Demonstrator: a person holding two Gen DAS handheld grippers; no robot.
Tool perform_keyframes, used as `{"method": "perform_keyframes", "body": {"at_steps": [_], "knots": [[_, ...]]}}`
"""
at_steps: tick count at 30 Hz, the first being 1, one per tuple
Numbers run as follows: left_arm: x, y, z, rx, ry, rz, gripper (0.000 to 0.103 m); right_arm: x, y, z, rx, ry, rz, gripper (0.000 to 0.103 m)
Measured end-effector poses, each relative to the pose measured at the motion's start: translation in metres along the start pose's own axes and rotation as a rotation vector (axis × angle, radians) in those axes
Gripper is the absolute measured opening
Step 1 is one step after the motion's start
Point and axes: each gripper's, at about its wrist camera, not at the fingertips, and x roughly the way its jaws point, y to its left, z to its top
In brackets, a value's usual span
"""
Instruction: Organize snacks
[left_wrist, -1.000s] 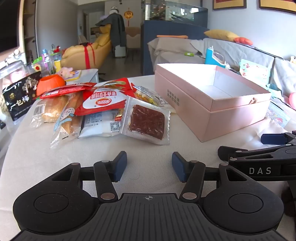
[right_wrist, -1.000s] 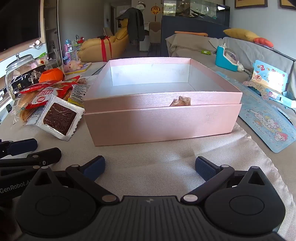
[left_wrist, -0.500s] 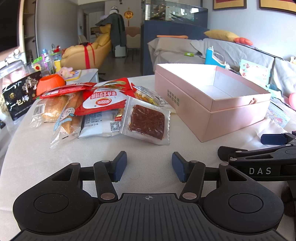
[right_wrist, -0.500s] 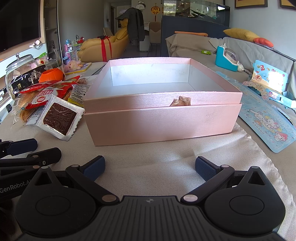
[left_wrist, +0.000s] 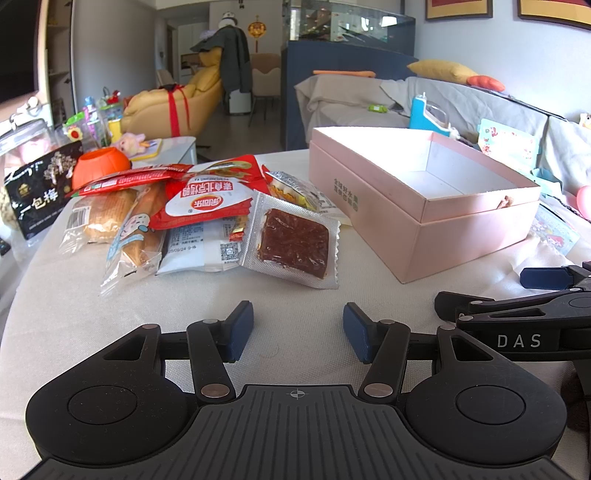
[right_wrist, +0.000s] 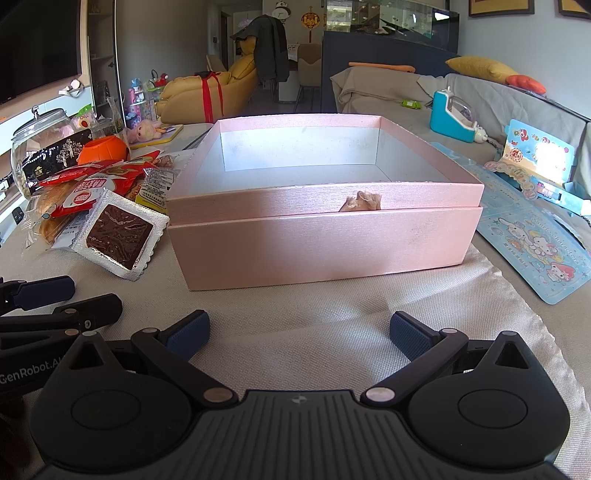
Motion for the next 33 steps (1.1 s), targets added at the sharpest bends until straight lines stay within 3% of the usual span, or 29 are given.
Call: {"method": "perform_keyframes", "body": {"at_steps": [33], "knots": [[0.0000,0.0000,0.0000,-0.002,0.000,-0.001,0.060,-0.0003,-0.0038,-0.0008,0.000,0.000,0.001,0.103]]}}
